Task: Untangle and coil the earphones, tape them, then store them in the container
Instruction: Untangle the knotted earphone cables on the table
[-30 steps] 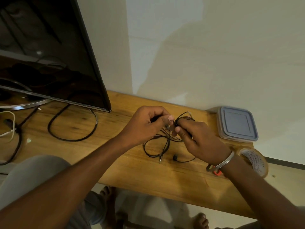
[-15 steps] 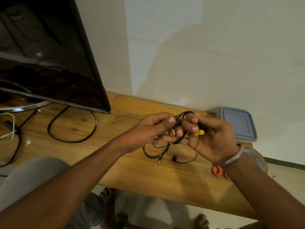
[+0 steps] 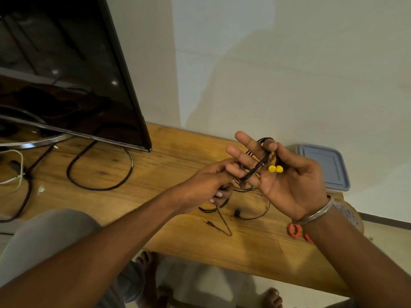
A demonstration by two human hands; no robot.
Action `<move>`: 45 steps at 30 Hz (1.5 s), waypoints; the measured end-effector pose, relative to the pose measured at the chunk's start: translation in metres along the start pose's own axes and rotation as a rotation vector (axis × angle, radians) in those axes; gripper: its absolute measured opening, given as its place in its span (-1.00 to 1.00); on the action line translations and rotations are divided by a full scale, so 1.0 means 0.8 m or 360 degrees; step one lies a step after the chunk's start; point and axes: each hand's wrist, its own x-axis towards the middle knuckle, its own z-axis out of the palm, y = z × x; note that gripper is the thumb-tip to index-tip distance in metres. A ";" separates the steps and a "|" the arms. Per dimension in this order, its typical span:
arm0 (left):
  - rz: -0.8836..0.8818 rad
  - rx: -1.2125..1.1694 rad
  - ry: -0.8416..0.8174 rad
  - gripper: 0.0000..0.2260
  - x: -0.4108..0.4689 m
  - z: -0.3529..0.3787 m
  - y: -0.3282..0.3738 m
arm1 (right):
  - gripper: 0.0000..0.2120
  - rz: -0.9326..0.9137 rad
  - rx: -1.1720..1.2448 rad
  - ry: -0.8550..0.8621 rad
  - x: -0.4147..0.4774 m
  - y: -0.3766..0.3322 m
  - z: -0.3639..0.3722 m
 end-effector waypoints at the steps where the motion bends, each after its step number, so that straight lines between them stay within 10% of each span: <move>1: -0.0005 0.0034 0.0010 -0.74 0.000 0.000 -0.001 | -0.76 -0.0002 -0.0002 0.0023 0.000 -0.001 0.001; 10: 0.0084 0.0609 -0.0034 -0.73 0.004 0.000 -0.010 | -0.75 -0.0375 -0.0580 0.0194 -0.004 -0.005 -0.007; 17: 0.0240 0.0922 0.0062 -0.80 0.001 0.000 -0.004 | -0.79 -0.0624 -0.2382 0.0489 -0.003 0.014 -0.025; 22: 0.0411 0.0971 0.0230 -0.78 0.002 -0.014 0.007 | -0.81 -0.0553 -0.2850 0.0288 -0.001 0.024 -0.034; 28: 0.0601 0.0932 0.0421 -0.76 0.007 -0.032 0.008 | -0.75 -0.0112 -0.2376 0.0115 -0.001 0.021 -0.032; 33: 0.0696 0.0726 0.0453 -0.89 0.009 -0.035 0.011 | -0.77 0.0213 -0.1216 0.0058 -0.004 0.016 -0.016; 39: 0.0502 0.0432 0.0448 -0.85 0.010 -0.021 0.004 | -0.82 0.0220 -0.0204 -0.0213 -0.002 0.012 -0.008; 45: 0.0155 0.0108 0.0318 -0.80 0.011 -0.013 -0.016 | -0.82 0.0048 0.0033 -0.0136 -0.004 0.001 -0.005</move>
